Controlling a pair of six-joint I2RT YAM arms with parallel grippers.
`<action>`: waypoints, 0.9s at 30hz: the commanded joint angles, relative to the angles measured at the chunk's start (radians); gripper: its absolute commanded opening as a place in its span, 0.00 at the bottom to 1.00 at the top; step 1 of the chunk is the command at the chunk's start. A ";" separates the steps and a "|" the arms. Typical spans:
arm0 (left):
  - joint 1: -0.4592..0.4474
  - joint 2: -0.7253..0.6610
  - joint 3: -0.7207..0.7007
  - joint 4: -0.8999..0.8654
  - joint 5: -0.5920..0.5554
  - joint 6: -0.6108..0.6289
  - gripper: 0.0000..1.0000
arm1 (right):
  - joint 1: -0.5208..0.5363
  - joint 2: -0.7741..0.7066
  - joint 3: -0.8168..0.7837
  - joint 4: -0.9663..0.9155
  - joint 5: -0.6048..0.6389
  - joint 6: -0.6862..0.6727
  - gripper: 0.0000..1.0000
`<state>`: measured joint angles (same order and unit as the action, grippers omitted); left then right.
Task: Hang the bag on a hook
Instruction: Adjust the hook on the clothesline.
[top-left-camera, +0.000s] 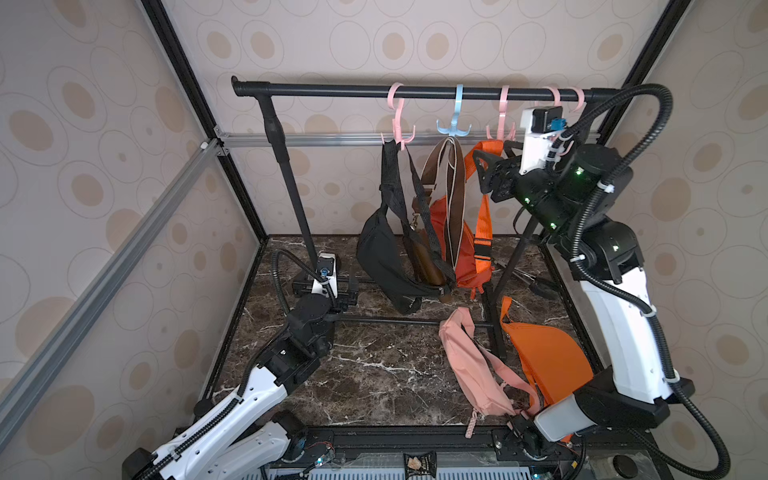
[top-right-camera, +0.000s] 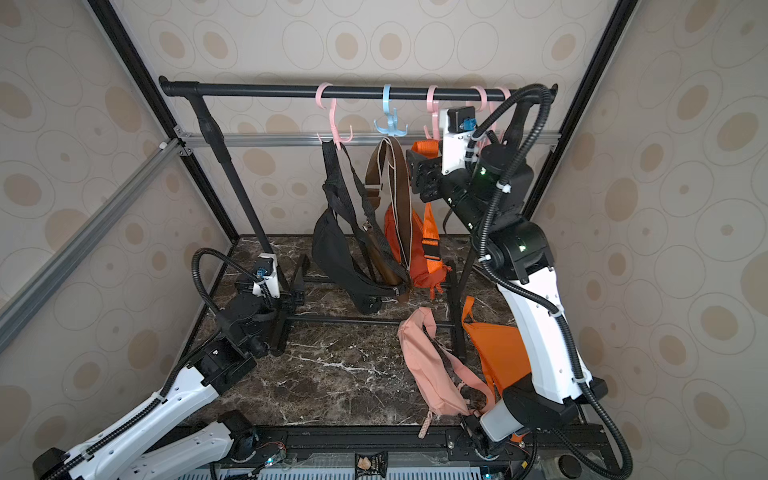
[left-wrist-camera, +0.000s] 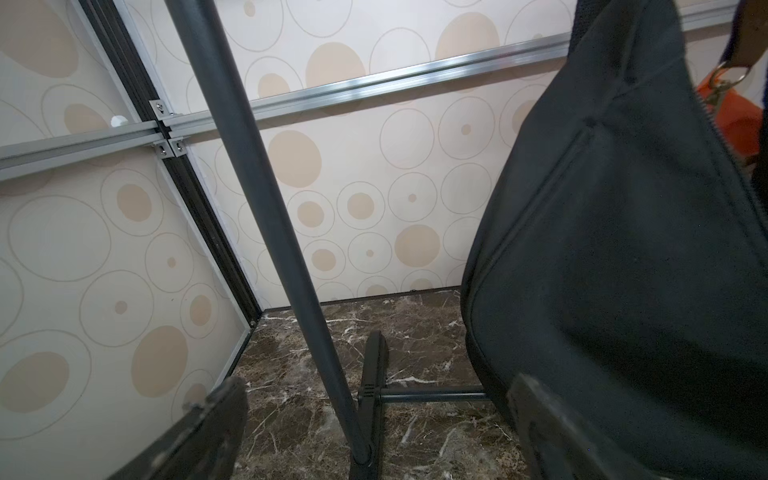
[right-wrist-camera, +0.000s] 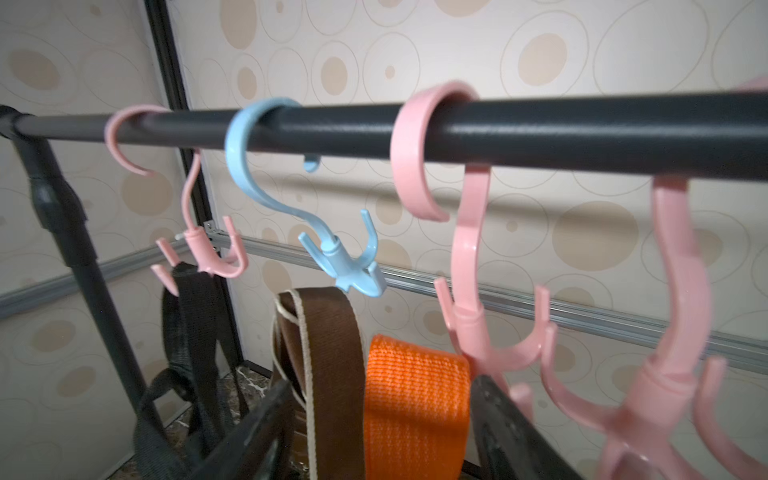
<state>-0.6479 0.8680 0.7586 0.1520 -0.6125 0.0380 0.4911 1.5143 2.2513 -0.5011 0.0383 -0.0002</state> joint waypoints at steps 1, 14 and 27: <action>0.005 -0.014 0.000 0.032 -0.016 0.017 1.00 | 0.000 -0.034 0.011 -0.012 -0.060 0.039 0.69; 0.005 -0.027 -0.016 0.042 -0.026 0.026 1.00 | -0.001 0.215 0.316 -0.026 0.115 -0.169 0.70; 0.004 -0.029 -0.022 0.046 -0.024 0.034 1.00 | 0.003 0.215 0.163 0.143 0.333 -0.255 0.66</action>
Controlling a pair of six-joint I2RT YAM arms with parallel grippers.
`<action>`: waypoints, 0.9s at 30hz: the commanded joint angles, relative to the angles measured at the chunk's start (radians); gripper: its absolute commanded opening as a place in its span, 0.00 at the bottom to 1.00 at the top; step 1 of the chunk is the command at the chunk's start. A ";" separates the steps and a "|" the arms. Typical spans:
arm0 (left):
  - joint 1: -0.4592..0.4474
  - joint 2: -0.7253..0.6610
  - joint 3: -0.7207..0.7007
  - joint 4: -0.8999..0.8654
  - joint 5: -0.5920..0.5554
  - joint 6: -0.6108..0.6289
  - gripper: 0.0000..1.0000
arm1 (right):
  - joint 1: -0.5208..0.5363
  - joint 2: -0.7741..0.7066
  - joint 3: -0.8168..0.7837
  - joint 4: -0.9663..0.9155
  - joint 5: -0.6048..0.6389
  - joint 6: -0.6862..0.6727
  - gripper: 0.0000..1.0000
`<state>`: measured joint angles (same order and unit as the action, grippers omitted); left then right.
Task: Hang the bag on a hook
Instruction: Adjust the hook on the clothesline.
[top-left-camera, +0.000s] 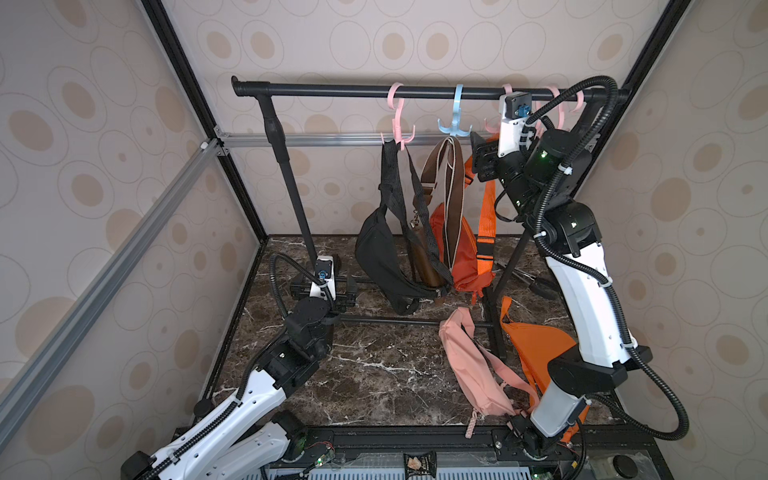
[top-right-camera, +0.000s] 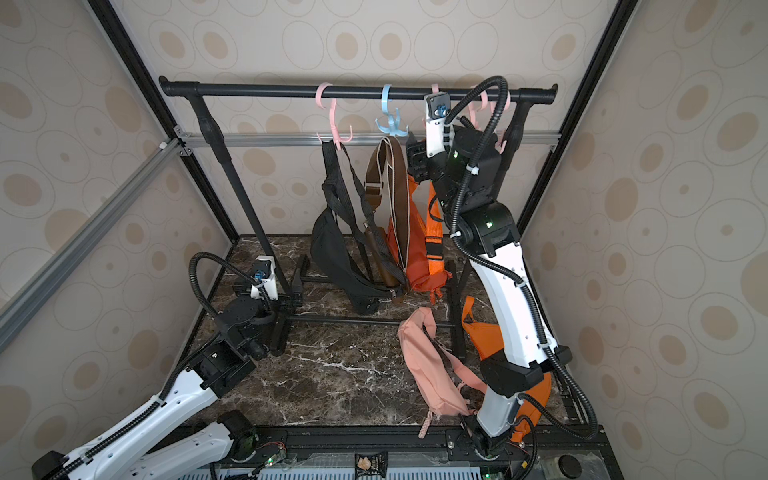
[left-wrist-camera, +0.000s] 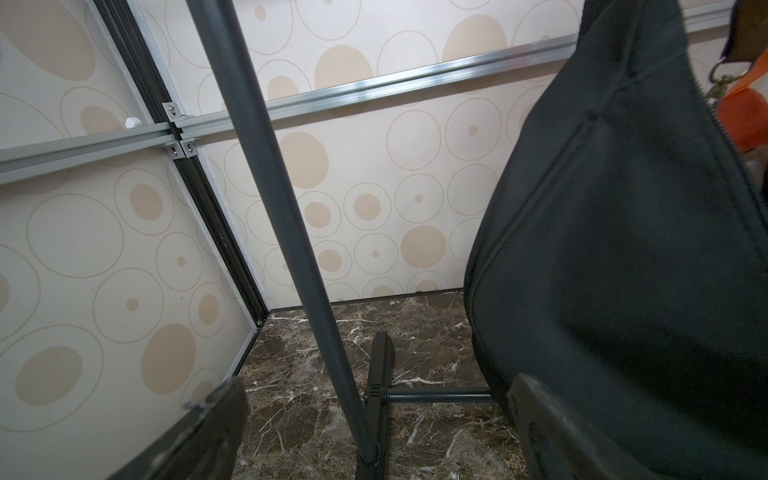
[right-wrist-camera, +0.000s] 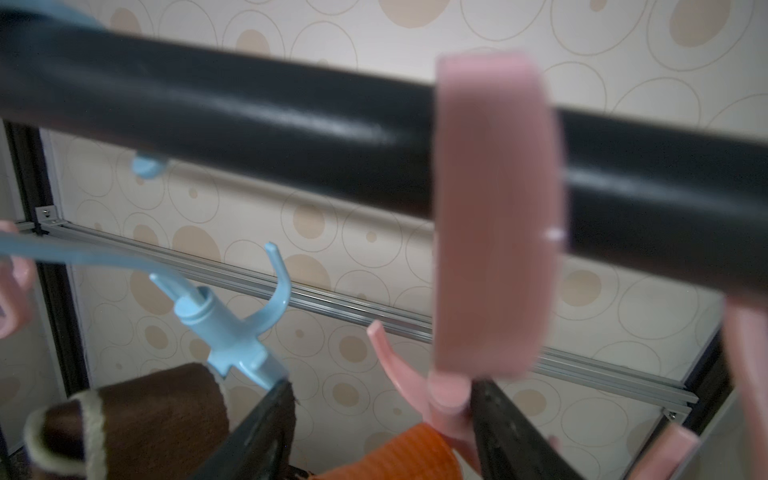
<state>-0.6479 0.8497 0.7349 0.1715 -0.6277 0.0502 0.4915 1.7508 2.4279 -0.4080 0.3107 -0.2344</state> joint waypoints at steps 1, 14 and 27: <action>0.004 -0.012 0.001 0.027 -0.009 0.023 1.00 | 0.008 -0.020 -0.012 0.034 0.062 -0.017 0.64; 0.004 -0.026 0.002 0.024 -0.005 0.019 1.00 | 0.084 -0.308 -0.245 -0.062 -0.227 0.192 0.69; 0.005 -0.045 0.006 0.014 0.010 0.007 1.00 | 0.086 -0.414 -0.507 -0.013 -0.023 0.079 0.70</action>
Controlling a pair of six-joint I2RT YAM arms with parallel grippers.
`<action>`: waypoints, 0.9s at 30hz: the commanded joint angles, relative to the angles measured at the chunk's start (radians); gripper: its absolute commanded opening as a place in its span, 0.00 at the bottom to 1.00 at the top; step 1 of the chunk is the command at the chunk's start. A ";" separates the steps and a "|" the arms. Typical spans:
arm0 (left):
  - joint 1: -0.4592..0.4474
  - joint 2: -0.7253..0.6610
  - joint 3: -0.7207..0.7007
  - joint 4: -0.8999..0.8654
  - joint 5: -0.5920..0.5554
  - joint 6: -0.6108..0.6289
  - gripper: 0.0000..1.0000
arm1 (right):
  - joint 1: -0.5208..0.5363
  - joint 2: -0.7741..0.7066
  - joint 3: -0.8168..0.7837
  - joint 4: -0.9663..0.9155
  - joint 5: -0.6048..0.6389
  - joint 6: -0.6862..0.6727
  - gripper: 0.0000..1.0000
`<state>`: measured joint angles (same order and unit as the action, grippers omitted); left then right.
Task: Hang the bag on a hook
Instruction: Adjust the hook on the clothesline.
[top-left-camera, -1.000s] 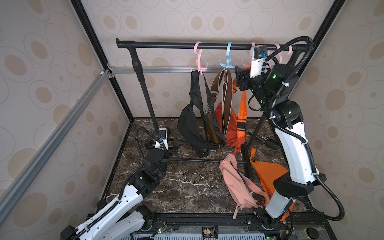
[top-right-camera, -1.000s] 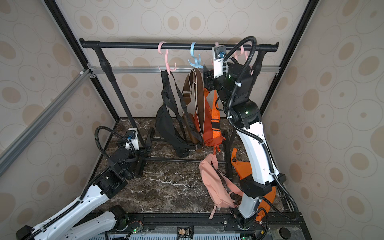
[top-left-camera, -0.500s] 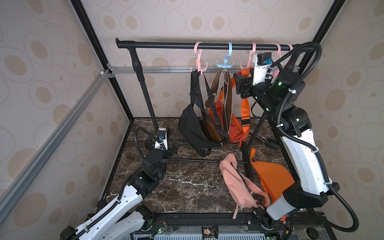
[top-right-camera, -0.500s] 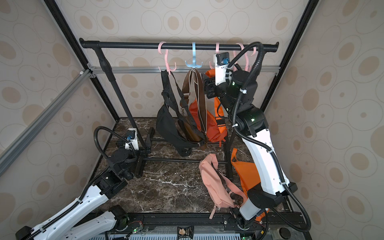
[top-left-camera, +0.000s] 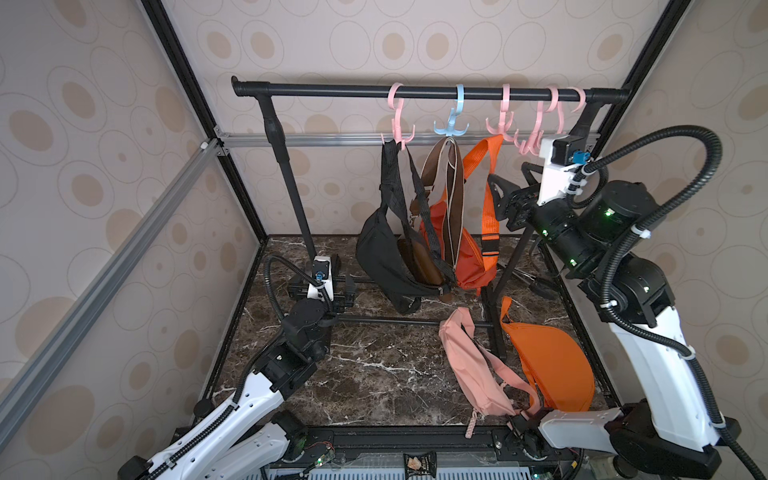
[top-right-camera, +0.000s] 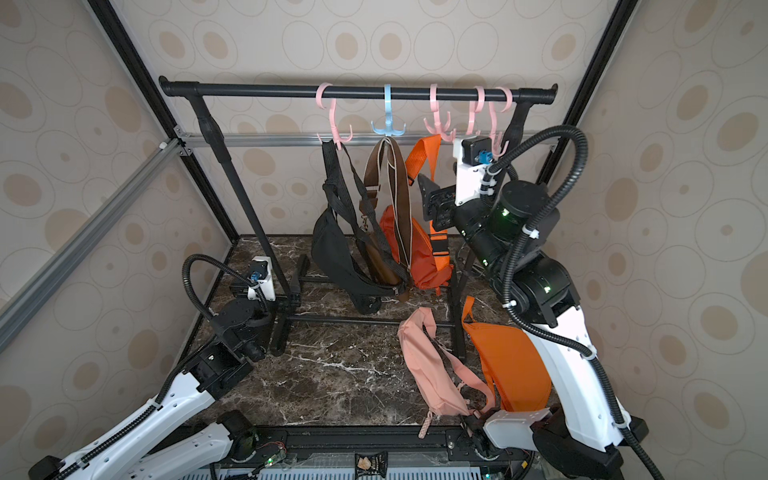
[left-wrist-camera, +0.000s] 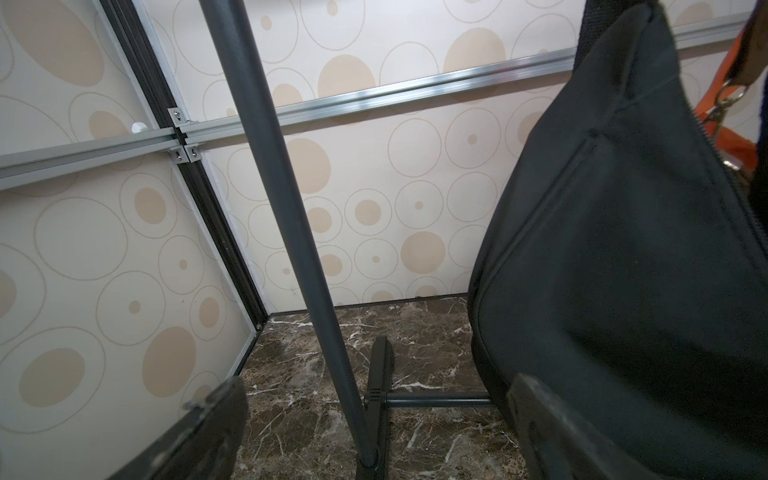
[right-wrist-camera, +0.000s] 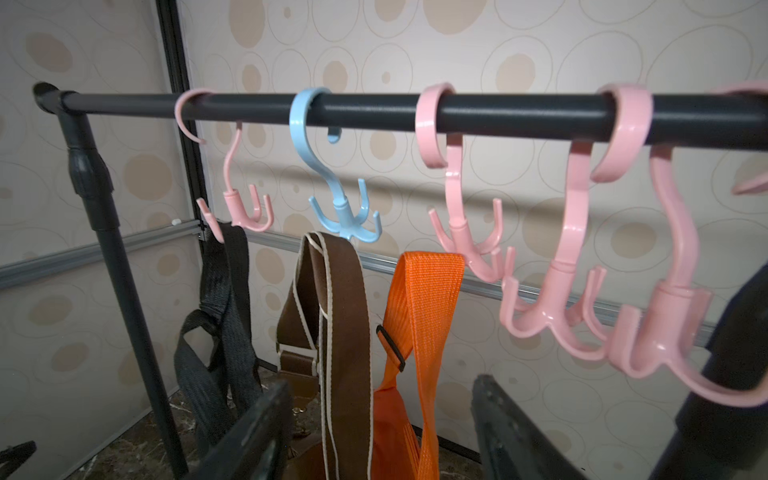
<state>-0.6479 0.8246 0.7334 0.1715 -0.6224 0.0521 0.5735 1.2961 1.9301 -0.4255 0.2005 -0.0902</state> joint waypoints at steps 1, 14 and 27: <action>0.005 -0.018 0.009 0.012 0.005 0.005 1.00 | 0.004 0.051 -0.012 0.008 0.093 -0.071 0.70; 0.004 -0.018 0.006 0.011 -0.002 0.014 1.00 | 0.004 0.078 -0.174 0.303 0.378 -0.242 0.67; 0.005 -0.018 0.004 0.013 -0.001 0.017 1.00 | 0.003 0.174 -0.083 0.239 0.317 -0.247 0.31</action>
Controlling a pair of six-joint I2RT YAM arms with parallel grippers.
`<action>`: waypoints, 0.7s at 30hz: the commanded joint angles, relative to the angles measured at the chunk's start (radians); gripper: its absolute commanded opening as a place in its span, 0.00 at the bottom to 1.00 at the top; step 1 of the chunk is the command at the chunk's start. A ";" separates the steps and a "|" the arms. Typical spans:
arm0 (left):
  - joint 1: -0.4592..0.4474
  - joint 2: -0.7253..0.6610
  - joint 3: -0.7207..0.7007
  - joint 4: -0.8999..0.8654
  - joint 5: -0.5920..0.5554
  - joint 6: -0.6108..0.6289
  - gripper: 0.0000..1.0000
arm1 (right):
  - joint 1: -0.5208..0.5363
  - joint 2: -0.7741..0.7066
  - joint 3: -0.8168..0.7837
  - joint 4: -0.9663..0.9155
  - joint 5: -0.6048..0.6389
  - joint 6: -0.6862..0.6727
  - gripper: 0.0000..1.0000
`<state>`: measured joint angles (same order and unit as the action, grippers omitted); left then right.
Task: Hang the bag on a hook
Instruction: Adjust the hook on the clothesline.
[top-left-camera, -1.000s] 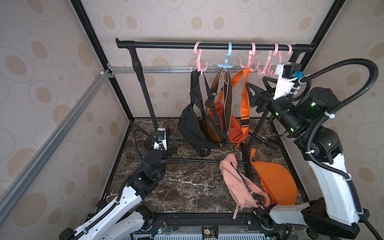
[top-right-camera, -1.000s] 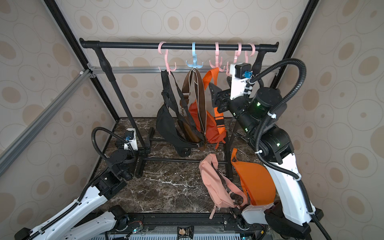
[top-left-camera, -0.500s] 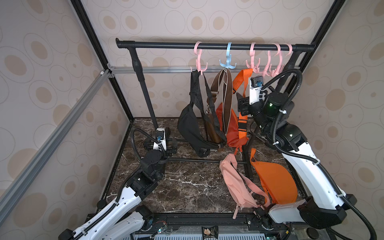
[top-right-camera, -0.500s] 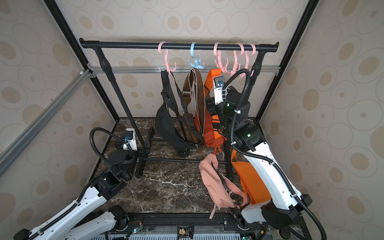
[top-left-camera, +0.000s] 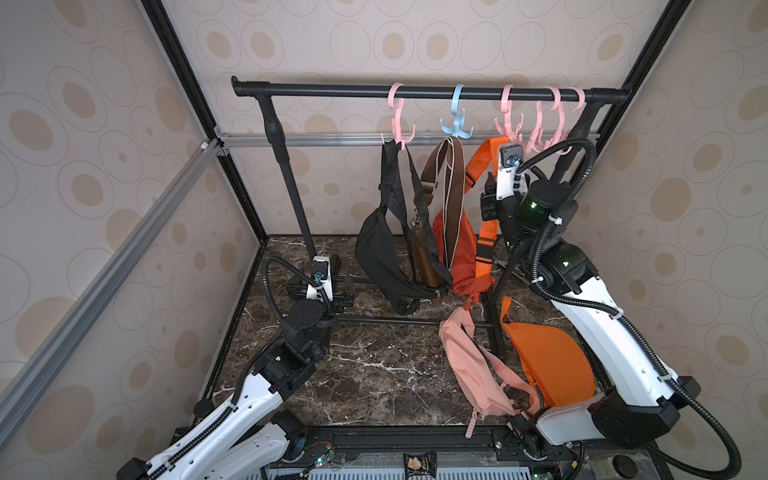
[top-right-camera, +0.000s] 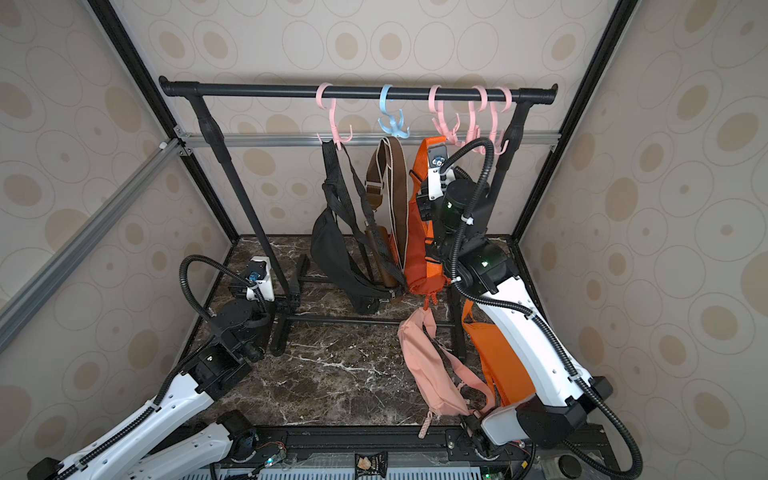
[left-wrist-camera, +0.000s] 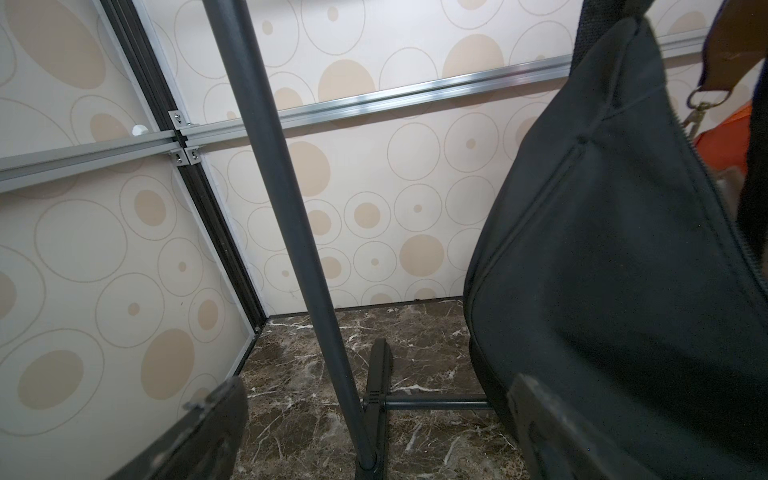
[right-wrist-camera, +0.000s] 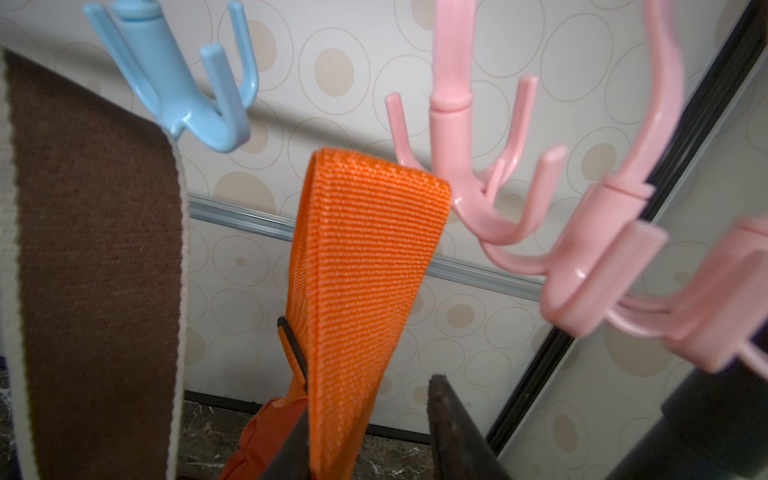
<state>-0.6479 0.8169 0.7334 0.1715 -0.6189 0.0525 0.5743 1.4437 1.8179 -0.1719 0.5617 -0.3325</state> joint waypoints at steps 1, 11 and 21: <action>0.004 -0.013 0.003 0.014 -0.006 0.018 1.00 | 0.001 0.035 0.037 -0.021 -0.057 0.003 0.28; 0.005 -0.030 -0.002 0.024 -0.025 0.027 1.00 | 0.027 0.182 0.229 -0.150 -0.218 0.122 0.00; 0.005 -0.042 -0.006 0.032 -0.043 0.037 1.00 | 0.131 0.350 0.449 -0.191 -0.240 0.084 0.00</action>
<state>-0.6479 0.7925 0.7277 0.1722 -0.6392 0.0669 0.6937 1.7744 2.2253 -0.3386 0.3542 -0.2474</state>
